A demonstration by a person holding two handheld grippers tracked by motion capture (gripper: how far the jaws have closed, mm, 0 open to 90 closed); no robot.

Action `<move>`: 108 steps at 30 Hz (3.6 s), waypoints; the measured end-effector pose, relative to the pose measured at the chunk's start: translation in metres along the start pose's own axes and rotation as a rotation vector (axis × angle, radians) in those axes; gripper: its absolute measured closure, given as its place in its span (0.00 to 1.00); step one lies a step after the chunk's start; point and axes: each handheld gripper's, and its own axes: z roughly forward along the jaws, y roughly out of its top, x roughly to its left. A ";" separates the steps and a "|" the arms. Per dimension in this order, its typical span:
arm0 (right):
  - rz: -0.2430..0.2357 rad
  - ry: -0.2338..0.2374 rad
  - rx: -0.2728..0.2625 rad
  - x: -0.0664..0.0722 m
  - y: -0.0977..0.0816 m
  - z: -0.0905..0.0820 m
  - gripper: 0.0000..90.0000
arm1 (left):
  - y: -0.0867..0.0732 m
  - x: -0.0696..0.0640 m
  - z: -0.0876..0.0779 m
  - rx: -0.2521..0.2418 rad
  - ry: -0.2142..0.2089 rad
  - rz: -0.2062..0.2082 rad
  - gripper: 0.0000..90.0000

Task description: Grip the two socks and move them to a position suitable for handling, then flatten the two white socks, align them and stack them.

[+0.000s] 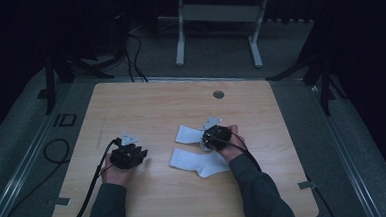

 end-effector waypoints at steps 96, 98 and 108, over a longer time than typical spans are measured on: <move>0.004 0.201 0.004 0.017 0.035 0.028 0.98 | -0.001 0.003 0.000 0.000 0.004 -0.007 0.76; -0.017 0.202 -0.031 0.015 0.036 0.018 0.98 | -0.001 0.002 0.000 0.000 0.003 -0.008 0.76; -0.085 0.193 -0.140 0.010 0.034 -0.035 0.98 | -0.001 0.001 0.001 0.004 0.005 -0.008 0.76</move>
